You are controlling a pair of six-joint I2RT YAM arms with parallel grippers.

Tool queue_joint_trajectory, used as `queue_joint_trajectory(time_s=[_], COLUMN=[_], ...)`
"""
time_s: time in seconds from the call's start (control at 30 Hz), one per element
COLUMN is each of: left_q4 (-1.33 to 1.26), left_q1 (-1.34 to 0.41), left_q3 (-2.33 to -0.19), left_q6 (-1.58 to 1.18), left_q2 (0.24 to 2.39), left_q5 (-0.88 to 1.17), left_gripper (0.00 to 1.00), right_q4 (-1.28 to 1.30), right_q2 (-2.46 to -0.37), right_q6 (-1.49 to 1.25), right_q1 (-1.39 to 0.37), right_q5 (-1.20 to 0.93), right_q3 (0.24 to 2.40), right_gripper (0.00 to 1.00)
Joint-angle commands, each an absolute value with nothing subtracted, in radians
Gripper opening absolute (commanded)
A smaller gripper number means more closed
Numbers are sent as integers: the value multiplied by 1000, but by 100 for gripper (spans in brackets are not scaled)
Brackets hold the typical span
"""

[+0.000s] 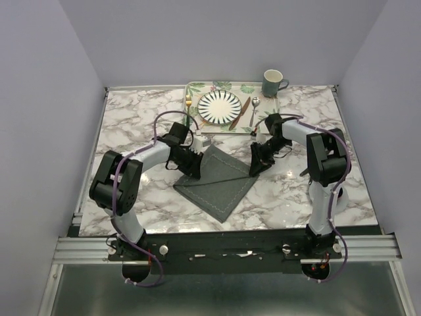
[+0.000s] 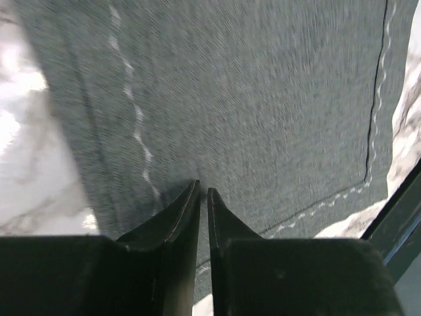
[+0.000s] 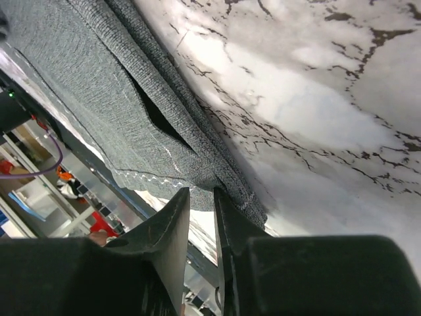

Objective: Fold the napkin into a case and place the utensils inside
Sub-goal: Smooth out the upper triangle-folded napkin at the center of the board.

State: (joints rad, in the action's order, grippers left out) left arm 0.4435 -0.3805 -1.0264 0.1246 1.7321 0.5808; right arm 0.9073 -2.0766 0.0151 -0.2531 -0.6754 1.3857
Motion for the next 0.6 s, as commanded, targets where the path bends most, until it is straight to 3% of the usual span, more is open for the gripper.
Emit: queue_joint_trajectory(time_s=[0.0, 0.23, 0.37, 0.5, 0.57], left_q4=[575, 629, 678, 588, 551], left_q1=[-425, -529, -540, -538, -543], left_q3=[-1008, -986, -1032, -1028, -1060], left_q6=[236, 252, 253, 256, 249], left_q2=[1724, 1683, 1665, 1550, 1539], left_q5=[511, 546, 575, 591, 597], left_gripper=[16, 9, 15, 24, 26], right_q4=[903, 980, 1061, 1060, 1048], right_q2=[-2141, -2172, -2094, -1965, -1947], right_q6=[34, 112, 135, 88, 55], right_q1=[-249, -253, -242, -189, -152], right_q5=[-529, -619, -702, -719, -703], right_q3=[1423, 1540, 1552, 1457, 1410], right_gripper=[29, 33, 41, 59, 61])
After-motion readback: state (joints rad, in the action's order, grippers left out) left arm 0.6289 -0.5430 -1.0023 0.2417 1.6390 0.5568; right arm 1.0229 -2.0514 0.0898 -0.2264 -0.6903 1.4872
